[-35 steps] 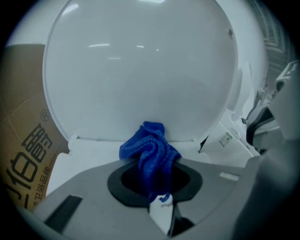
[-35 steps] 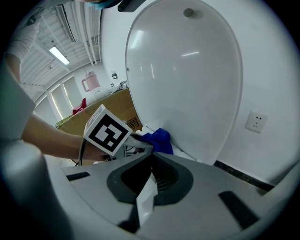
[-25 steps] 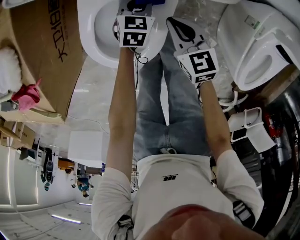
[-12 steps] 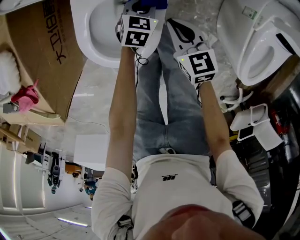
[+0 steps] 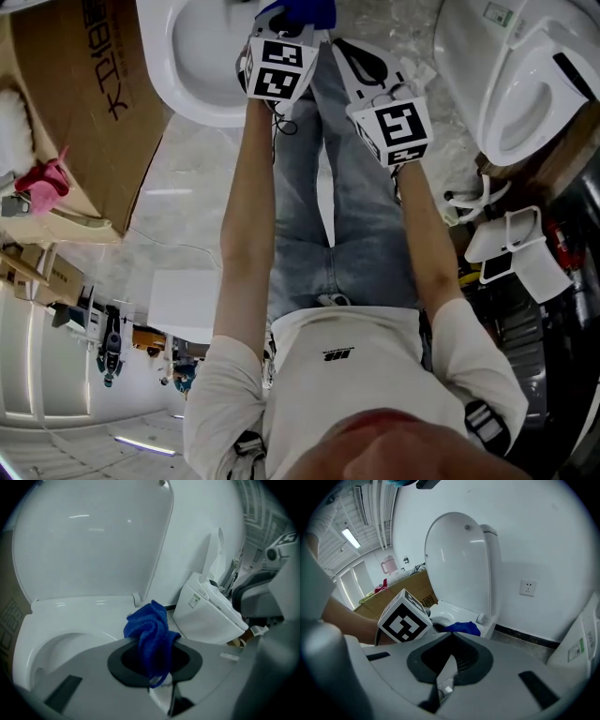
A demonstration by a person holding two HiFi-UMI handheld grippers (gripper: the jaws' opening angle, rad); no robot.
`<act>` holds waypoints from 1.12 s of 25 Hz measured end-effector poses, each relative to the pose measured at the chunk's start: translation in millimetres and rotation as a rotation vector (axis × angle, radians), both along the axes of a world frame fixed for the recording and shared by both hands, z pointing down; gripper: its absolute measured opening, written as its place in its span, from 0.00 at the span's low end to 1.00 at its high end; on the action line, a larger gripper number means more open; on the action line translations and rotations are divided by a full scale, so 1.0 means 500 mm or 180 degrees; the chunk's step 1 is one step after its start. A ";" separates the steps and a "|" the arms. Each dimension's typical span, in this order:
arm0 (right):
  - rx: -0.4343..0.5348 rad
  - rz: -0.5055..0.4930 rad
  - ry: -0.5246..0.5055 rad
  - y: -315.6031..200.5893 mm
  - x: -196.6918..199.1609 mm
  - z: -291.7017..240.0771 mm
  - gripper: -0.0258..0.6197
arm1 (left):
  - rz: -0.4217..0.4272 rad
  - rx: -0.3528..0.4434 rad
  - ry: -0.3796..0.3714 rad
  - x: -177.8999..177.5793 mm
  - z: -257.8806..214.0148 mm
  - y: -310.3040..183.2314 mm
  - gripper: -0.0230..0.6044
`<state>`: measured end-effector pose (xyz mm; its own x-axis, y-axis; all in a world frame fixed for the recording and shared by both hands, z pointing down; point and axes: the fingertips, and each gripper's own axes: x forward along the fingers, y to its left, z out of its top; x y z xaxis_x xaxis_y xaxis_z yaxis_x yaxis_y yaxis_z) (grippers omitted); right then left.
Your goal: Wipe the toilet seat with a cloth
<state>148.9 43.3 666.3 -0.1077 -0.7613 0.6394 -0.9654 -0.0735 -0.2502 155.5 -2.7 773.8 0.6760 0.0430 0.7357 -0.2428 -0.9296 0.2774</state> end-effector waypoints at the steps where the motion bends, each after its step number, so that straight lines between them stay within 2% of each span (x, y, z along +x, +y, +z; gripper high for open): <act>1: -0.0004 0.0002 -0.0001 0.008 -0.002 0.000 0.03 | 0.0003 -0.0007 -0.0009 -0.006 0.001 0.009 0.16; 14: -0.0072 0.0018 -0.0007 0.085 -0.038 0.010 0.03 | -0.0098 -0.0115 -0.0068 -0.091 0.012 0.097 0.16; 28: -0.0141 -0.0146 -0.0045 0.090 -0.104 0.013 0.03 | -0.0049 -0.0236 -0.0157 -0.189 0.014 0.177 0.16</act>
